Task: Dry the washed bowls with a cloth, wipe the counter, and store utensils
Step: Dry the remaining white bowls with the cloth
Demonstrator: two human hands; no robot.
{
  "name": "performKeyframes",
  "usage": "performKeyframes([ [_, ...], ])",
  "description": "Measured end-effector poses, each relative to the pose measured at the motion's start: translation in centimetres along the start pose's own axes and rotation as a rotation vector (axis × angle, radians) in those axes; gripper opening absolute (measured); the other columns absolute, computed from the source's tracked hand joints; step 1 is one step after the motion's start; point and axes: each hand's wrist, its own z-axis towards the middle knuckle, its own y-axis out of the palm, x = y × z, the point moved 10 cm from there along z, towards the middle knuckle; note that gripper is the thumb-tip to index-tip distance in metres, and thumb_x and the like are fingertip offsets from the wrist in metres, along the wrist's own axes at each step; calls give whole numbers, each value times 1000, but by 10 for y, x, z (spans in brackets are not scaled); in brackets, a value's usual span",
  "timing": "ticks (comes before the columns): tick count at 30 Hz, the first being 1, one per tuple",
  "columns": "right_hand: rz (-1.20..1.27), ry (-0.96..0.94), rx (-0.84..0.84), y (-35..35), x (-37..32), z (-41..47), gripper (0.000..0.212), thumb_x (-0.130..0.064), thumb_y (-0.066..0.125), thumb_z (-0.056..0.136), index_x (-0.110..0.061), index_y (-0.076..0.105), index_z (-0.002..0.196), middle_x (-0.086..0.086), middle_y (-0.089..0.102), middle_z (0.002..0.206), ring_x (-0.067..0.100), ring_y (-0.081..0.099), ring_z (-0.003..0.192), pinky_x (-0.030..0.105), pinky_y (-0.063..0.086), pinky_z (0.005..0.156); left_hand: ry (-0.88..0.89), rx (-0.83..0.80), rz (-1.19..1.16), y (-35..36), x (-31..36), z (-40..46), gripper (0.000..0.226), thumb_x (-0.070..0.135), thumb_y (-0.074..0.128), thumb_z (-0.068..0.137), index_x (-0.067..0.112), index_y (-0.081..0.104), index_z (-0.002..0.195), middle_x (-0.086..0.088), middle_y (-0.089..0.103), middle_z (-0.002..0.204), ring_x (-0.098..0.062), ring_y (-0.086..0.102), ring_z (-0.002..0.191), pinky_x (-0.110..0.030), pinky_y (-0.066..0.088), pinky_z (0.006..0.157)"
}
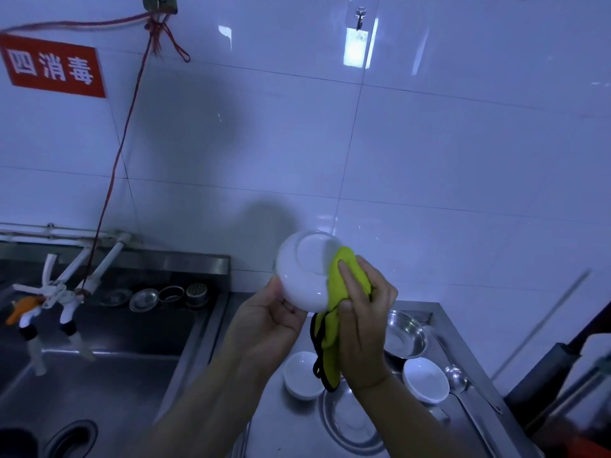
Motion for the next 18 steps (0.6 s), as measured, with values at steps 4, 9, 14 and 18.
performKeyframes([
  [4,399,306,16,0,26,-1,40,-24,34,98,-34,53,132,-9,43,134,14,43,130,22,32,108,5,-30,82,-8,2,-2,34,12,51,84,-1,59,114,-13,67,115,-19,65,104,-36,50,94],
  [9,595,472,-63,10,38,12,34,-12,42,96,-23,65,119,-2,59,125,12,53,121,23,40,100,74,-99,340,-12,17,-4,32,11,49,78,5,61,107,-5,71,99,-14,66,88,-25,54,78],
  [14,330,290,-223,14,13,35,40,-11,40,89,-25,69,113,-5,62,118,17,51,117,24,39,99,133,-191,652,-2,26,-11,24,10,50,76,1,62,95,-9,71,84,-15,67,74,-23,54,66],
  [18,-171,-133,-457,44,-35,31,33,-17,46,87,-23,73,105,-3,65,112,28,50,95,43,43,81,146,-104,865,-16,21,-14,23,6,46,91,-7,58,107,-22,65,97,-27,61,86,-32,51,73],
])
